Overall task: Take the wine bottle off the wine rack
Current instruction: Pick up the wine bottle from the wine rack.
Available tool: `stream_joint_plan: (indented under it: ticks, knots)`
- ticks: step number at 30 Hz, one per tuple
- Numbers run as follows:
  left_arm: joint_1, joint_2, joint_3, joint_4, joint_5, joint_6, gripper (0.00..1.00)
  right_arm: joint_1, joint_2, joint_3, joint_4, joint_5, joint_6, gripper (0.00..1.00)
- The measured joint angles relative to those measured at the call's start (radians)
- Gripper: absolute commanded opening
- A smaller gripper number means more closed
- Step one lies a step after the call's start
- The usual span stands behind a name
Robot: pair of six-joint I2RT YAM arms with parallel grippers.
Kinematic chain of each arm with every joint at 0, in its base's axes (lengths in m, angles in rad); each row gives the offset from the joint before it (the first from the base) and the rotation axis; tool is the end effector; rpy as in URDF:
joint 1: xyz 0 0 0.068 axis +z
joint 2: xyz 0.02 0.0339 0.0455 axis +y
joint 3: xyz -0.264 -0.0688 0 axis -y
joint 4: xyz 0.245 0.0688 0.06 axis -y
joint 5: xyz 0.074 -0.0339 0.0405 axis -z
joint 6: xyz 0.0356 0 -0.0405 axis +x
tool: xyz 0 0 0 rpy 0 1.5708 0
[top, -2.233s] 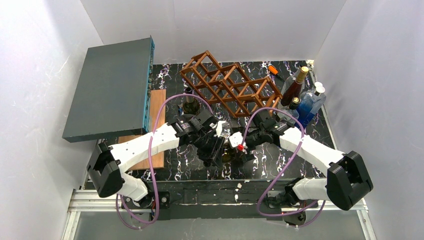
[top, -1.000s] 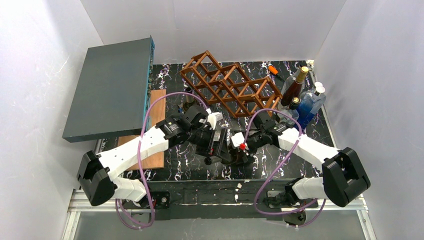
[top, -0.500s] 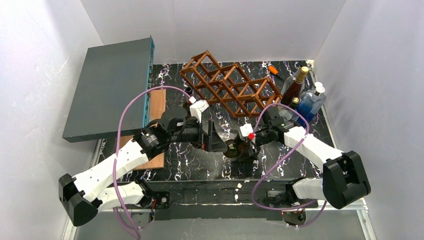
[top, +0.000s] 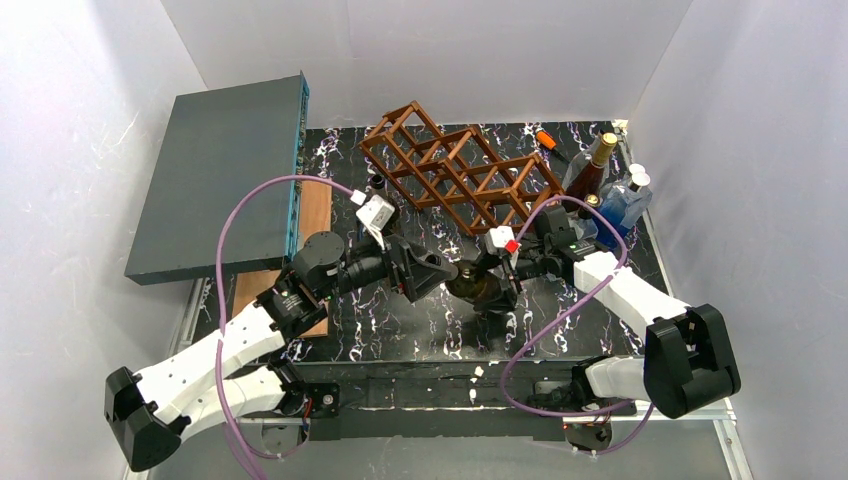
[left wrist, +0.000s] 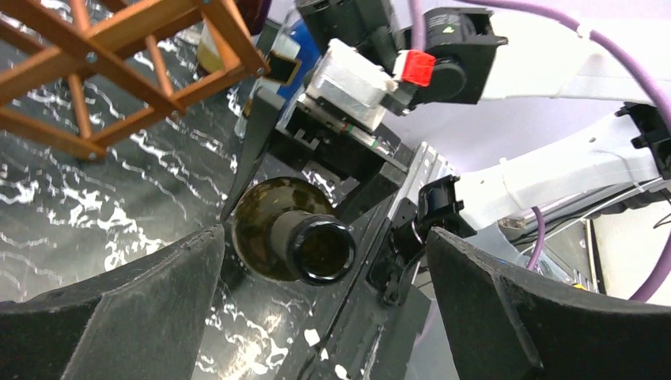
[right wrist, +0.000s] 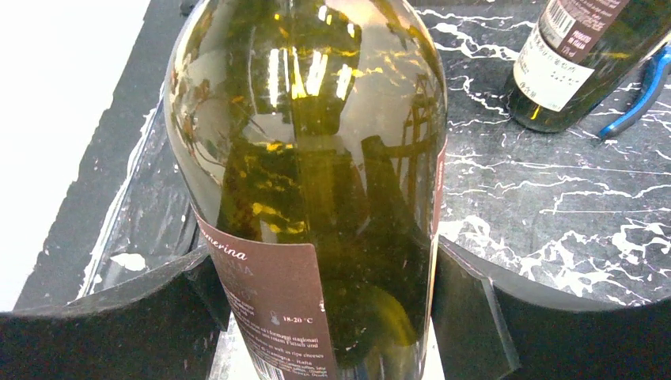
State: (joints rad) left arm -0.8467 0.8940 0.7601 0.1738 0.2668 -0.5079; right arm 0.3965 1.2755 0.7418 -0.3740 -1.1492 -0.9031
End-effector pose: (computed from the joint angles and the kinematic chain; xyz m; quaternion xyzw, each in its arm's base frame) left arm 0.1346 -0.1663 0.3504 0.2103 0.6607 -0.5197 0.4992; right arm 0.2080 0.1223 0.2233 -0.6211 0.5249 0.4290 0.3933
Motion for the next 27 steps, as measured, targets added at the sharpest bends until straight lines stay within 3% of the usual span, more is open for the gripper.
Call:
stream_joint_plan:
  ticks: [7,12,18,23,27]
  knots:
    - [-0.075,0.063,0.003,0.093,-0.036,0.105,0.96,-0.011,0.0,-0.006,0.117,-0.04,0.148,0.22]
    - [-0.098,0.142,0.003,0.132,-0.066,0.132,0.77,-0.022,0.0,-0.011,0.162,-0.057,0.2,0.22]
    - [-0.1,0.185,0.004,0.164,-0.106,0.129,0.63,-0.024,0.001,-0.019,0.172,-0.061,0.224,0.22]
    - [-0.109,0.185,0.004,0.195,-0.14,0.125,0.43,-0.024,0.001,-0.019,0.175,-0.064,0.227,0.22]
    - [-0.11,0.197,0.004,0.201,-0.172,0.157,0.04,-0.024,0.001,-0.019,0.173,-0.073,0.238,0.24]
